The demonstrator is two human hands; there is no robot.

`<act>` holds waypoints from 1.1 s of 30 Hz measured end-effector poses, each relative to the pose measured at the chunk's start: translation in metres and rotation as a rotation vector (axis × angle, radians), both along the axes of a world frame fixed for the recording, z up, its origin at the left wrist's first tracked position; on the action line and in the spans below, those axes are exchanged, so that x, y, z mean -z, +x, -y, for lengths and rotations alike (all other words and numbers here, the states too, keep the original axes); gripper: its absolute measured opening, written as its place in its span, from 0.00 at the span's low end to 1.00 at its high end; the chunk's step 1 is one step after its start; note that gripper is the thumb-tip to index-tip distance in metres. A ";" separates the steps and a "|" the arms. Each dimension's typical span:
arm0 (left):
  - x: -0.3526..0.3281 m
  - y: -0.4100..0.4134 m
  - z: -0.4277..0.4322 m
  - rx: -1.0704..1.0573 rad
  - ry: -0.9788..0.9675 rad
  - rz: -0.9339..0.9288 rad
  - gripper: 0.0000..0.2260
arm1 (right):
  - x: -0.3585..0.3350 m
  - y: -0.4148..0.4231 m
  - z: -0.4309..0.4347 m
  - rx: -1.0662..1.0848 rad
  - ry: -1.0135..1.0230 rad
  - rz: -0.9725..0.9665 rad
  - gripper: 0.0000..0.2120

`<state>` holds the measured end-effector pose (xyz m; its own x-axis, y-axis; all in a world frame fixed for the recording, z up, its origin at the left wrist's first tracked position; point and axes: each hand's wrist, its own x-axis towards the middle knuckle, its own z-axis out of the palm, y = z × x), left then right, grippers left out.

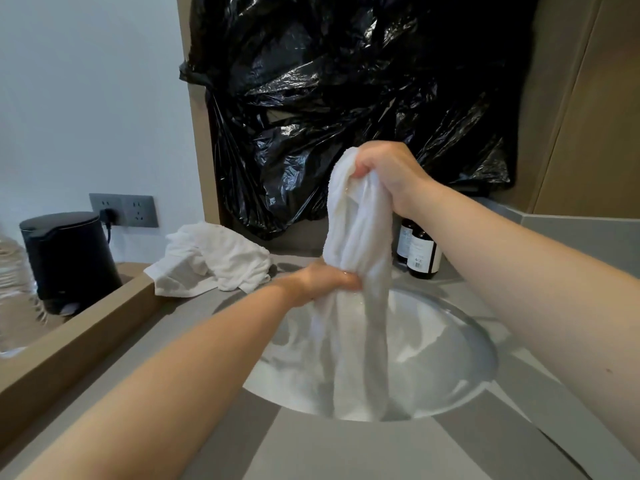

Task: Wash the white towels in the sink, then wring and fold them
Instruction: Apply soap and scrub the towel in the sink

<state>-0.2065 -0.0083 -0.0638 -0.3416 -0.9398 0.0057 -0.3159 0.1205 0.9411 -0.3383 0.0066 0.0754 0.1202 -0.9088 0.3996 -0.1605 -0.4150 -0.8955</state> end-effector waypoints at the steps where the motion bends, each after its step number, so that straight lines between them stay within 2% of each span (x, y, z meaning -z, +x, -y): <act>1: -0.006 0.006 0.001 0.009 0.000 0.086 0.17 | 0.004 -0.008 0.002 -0.001 0.009 -0.021 0.10; 4: -0.023 0.023 0.004 0.065 0.013 0.471 0.10 | 0.024 -0.032 0.006 -0.018 0.114 -0.141 0.08; 8: -0.015 0.026 0.016 0.176 0.055 1.064 0.27 | 0.081 -0.060 0.017 -0.120 0.408 -0.287 0.07; 10: -0.001 0.022 0.020 0.145 0.046 1.277 0.26 | 0.113 -0.067 0.025 -0.155 0.543 -0.324 0.07; 13: 0.036 0.013 0.027 0.135 0.039 1.343 0.23 | 0.152 -0.074 0.035 -0.145 0.639 -0.543 0.04; 17: 0.072 0.005 0.029 0.107 -0.083 1.320 0.30 | 0.184 -0.083 0.051 -0.118 0.657 -1.221 0.10; 19: 0.083 -0.001 0.028 0.144 -0.032 1.329 0.35 | 0.194 -0.074 0.052 -0.110 0.614 -1.499 0.10; 20: 0.092 -0.004 0.030 0.180 0.055 1.358 0.40 | 0.200 -0.067 0.052 -0.104 0.569 -1.608 0.13; 22: 0.108 -0.011 0.030 0.266 0.214 1.458 0.48 | 0.218 -0.056 0.052 -0.172 0.509 -1.791 0.37; 23: 0.116 -0.014 0.030 0.285 0.257 1.494 0.48 | 0.231 -0.050 0.051 -0.245 0.491 -1.863 0.45; 25: 0.133 -0.016 0.033 0.303 0.265 1.535 0.43 | 0.257 -0.041 0.046 -0.368 0.426 -1.966 0.49; 27: 0.142 -0.016 0.036 0.317 0.227 1.511 0.32 | 0.272 -0.037 0.042 -0.388 0.348 -2.001 0.46; 29: 0.143 -0.013 0.037 0.303 0.166 1.430 0.23 | 0.272 -0.039 0.045 -0.357 0.316 -1.897 0.45; 31: 0.134 -0.010 0.039 0.206 0.156 1.263 0.19 | 0.265 -0.047 0.054 -0.309 0.423 -1.682 0.40; 33: 0.125 0.002 0.045 0.147 0.224 1.031 0.15 | 0.254 -0.055 0.061 -0.217 0.695 -1.281 0.28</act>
